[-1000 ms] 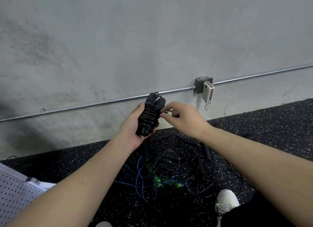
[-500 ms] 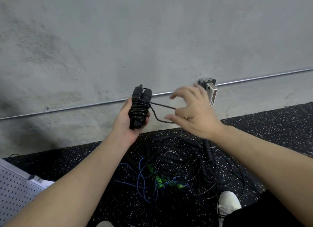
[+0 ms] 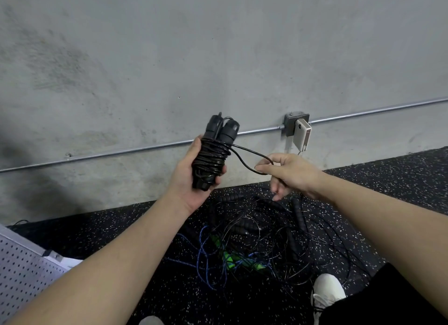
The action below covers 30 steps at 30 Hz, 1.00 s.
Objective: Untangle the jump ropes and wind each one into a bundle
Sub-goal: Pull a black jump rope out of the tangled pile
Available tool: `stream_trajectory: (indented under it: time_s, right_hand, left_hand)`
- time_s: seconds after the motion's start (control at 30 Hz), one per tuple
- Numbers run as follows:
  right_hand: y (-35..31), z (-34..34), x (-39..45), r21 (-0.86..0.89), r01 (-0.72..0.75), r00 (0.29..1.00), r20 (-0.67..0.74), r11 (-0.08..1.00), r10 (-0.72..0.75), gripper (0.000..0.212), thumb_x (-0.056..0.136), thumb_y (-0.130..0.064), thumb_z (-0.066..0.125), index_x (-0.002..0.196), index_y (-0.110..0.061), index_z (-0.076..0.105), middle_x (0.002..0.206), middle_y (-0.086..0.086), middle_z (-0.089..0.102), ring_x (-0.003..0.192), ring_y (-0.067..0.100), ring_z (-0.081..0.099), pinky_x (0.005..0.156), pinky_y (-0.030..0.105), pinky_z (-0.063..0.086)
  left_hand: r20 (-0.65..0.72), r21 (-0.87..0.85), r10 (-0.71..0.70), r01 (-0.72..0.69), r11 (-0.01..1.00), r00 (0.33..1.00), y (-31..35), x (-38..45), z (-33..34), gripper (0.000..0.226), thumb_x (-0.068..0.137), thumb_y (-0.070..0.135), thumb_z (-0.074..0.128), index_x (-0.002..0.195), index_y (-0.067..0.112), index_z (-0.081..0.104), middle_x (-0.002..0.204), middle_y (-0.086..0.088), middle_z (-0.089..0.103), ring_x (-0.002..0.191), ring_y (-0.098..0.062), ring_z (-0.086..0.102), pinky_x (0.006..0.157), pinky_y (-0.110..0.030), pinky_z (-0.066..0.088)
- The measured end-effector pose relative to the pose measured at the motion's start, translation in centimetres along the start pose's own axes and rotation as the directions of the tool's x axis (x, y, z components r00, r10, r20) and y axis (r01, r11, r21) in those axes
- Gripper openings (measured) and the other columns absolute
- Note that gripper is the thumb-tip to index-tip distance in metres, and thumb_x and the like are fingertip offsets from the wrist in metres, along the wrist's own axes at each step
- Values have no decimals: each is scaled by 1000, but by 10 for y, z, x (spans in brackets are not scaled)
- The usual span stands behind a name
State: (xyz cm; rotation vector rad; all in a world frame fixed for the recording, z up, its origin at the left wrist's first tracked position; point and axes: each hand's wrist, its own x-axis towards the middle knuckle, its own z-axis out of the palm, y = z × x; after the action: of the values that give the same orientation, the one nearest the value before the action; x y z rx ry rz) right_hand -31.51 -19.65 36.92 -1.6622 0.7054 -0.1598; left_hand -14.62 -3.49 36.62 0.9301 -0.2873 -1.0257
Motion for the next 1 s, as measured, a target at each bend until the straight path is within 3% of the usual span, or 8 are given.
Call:
stream_trajectory:
  time_s: [0.23, 0.33, 0.47, 0.57, 0.67, 0.77, 0.87, 1.0]
  right_hand:
    - [-5, -13, -4, 317, -330, 940, 195, 889, 280, 17, 91, -15, 69, 103, -3, 65, 48, 0, 54, 34, 4, 51, 42, 20, 53]
    - [-4, -11, -4, 321, -301, 949, 193, 898, 249, 10, 95, -2, 59, 101, 5, 64, 63, 10, 65, 43, 10, 62, 41, 19, 53]
    - [2, -12, 0, 198, -180, 981, 109, 964, 161, 19, 88, -3, 69, 105, -8, 76, 94, 19, 75, 48, 13, 64, 39, 19, 50]
    - [0, -11, -3, -41, -76, 994, 70, 996, 79, 9, 83, -17, 78, 90, -22, 79, 87, 11, 76, 43, 8, 51, 36, 16, 38]
    - [0, -3, -4, -68, 21, 996, 90, 997, -15, 10, 78, -13, 82, 82, -22, 80, 84, 11, 76, 67, 14, 62, 65, 27, 58]
    - [0, 3, -5, -133, 89, 991, 114, 987, -74, 11, 77, -15, 83, 82, -25, 80, 104, 20, 74, 88, 23, 64, 101, 47, 50]
    - [-2, 0, -2, -147, 126, 981, 163, 981, -101, 11, 83, -13, 78, 89, -22, 79, 104, 15, 75, 90, 20, 66, 105, 47, 47]
    - [-14, -7, -10, -244, 151, 970, 223, 958, -96, 23, 96, -10, 57, 106, -21, 74, 103, -10, 76, 83, -11, 67, 93, 21, 51]
  left_hand:
    - [293, 191, -165, 112, 975, 942, -14, -3, 0, 61, 89, 51, 64, 146, 33, 49, 94, -14, 73, 59, -24, 67, 37, -25, 49]
    - [406, 385, -337, 175, 906, 849, -17, -5, 3, 71, 76, 43, 83, 140, 29, 56, 107, -17, 72, 67, -33, 71, 44, -32, 56]
    - [284, 609, -415, 172, 774, 865, -24, 1, 7, 47, 75, 26, 85, 115, 22, 60, 103, -18, 68, 73, -30, 69, 58, -40, 62]
    - [234, 789, -411, 75, 610, 881, -23, 7, 6, 57, 72, 30, 85, 120, 22, 55, 105, -18, 71, 83, -24, 70, 74, -35, 59]
    - [213, 871, -433, 30, 490, 876, -22, 5, 10, 72, 73, 26, 91, 131, 19, 48, 113, -13, 75, 100, -26, 71, 96, -40, 55]
    - [165, 930, -417, 0, 367, 894, -23, 7, 11, 79, 70, 33, 92, 133, 26, 44, 119, -2, 75, 111, -20, 71, 104, -41, 52]
    - [169, 970, -399, -81, 229, 901, -26, 7, 9, 92, 65, 57, 87, 144, 35, 44, 132, 12, 65, 126, -3, 57, 115, -31, 39]
    - [169, 981, -295, -134, 137, 940, -22, 2, 8, 66, 86, 48, 78, 145, 41, 49, 134, 12, 54, 128, -6, 48, 107, -23, 34]
